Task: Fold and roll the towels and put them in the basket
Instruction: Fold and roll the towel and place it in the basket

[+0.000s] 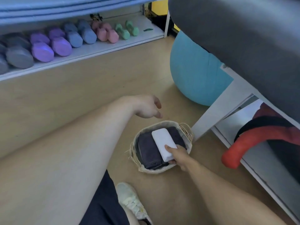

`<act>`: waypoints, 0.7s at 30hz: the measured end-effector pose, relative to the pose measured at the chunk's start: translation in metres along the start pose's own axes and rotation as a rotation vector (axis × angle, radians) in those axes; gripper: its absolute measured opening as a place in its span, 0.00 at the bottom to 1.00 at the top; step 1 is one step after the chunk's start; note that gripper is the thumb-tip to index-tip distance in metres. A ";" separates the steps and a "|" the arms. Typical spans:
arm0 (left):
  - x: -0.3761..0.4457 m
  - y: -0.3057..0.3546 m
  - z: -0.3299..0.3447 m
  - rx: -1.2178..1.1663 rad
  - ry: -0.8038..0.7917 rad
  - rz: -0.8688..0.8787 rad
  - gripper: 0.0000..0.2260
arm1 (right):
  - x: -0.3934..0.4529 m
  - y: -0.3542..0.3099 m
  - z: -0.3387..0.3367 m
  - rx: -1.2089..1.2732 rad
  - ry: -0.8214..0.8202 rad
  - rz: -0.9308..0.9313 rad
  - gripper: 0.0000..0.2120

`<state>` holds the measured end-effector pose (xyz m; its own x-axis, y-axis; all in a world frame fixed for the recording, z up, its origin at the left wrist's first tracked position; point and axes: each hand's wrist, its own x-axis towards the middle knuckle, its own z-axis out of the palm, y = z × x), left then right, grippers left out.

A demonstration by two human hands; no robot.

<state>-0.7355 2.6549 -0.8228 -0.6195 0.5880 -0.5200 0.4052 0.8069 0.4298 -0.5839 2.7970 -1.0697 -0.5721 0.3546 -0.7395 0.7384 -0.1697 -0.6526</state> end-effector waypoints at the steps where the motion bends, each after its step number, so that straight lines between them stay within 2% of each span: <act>1: 0.002 0.001 0.001 -0.002 -0.003 0.000 0.24 | 0.002 0.000 -0.001 -0.037 -0.011 0.010 0.26; 4: 0.004 0.006 0.002 0.006 -0.009 0.010 0.24 | 0.010 -0.005 0.000 -0.376 0.005 0.009 0.30; 6: 0.005 0.009 0.001 0.012 -0.011 0.017 0.24 | 0.015 -0.008 -0.001 -0.712 0.084 -0.045 0.38; 7: 0.005 0.011 0.001 0.015 -0.010 0.020 0.23 | 0.015 -0.010 -0.001 -0.805 0.131 -0.094 0.40; 11: 0.003 0.013 0.001 0.032 -0.001 0.023 0.24 | 0.006 -0.017 0.003 -0.888 0.262 -0.413 0.31; 14: 0.002 0.014 0.002 0.047 -0.015 0.018 0.24 | 0.000 -0.013 0.010 -1.029 0.170 -0.510 0.27; 17: 0.002 0.015 0.002 0.060 -0.026 0.016 0.24 | -0.001 -0.003 0.013 -1.213 0.043 -0.493 0.28; 21: 0.003 0.017 0.001 0.060 -0.032 0.019 0.25 | 0.003 0.006 0.017 -1.368 -0.037 -0.442 0.31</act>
<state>-0.7294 2.6704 -0.8178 -0.5901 0.6037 -0.5360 0.4567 0.7971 0.3949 -0.5874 2.7810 -1.0787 -0.8337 0.1169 -0.5397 0.2459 0.9537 -0.1733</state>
